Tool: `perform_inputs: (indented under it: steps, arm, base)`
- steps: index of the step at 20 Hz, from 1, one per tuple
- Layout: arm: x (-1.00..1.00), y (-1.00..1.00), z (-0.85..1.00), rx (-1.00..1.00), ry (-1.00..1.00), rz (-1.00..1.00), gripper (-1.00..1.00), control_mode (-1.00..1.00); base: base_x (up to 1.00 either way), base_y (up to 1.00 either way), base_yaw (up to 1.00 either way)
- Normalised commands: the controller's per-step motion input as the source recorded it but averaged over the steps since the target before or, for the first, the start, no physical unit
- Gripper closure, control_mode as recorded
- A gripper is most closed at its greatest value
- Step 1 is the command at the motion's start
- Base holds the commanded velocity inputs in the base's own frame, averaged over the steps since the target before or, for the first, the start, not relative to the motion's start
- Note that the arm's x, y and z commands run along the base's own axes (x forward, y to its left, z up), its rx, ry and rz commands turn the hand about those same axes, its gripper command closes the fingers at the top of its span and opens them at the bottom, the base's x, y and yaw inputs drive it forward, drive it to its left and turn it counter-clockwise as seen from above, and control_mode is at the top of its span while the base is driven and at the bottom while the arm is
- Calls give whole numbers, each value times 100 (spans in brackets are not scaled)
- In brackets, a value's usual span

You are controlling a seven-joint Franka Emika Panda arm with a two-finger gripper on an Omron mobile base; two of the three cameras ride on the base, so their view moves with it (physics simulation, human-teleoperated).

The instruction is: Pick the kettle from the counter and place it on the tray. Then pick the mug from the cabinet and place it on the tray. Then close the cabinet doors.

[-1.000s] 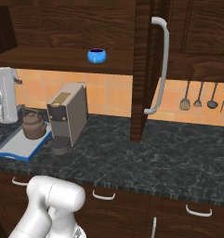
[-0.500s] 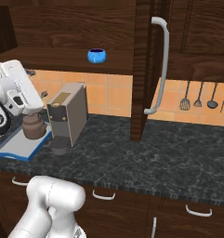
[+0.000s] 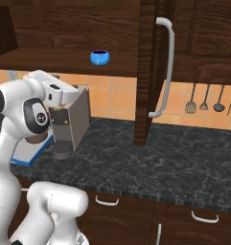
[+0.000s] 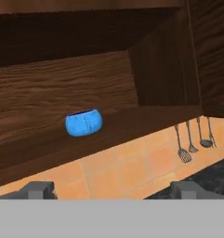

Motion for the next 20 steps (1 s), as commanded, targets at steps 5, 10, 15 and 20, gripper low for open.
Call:
perform_inputs:
  steps: [5, 10, 15, 20]
  arm:
    - [16, 0, 19, -12, 16, 3, -100, -100]
    - [8, 0, 0, 0, 4, 0, -100, -100]
    - [36, 13, 12, -2, 10, 0, -100, -100]
    - [80, 8, 13, 0, 5, 2, -100, -100]
  base:
    - [0, 0, 0]
    - [0, 0, 0]
    - [0, 0, 0]
    - [0, 0, 0]
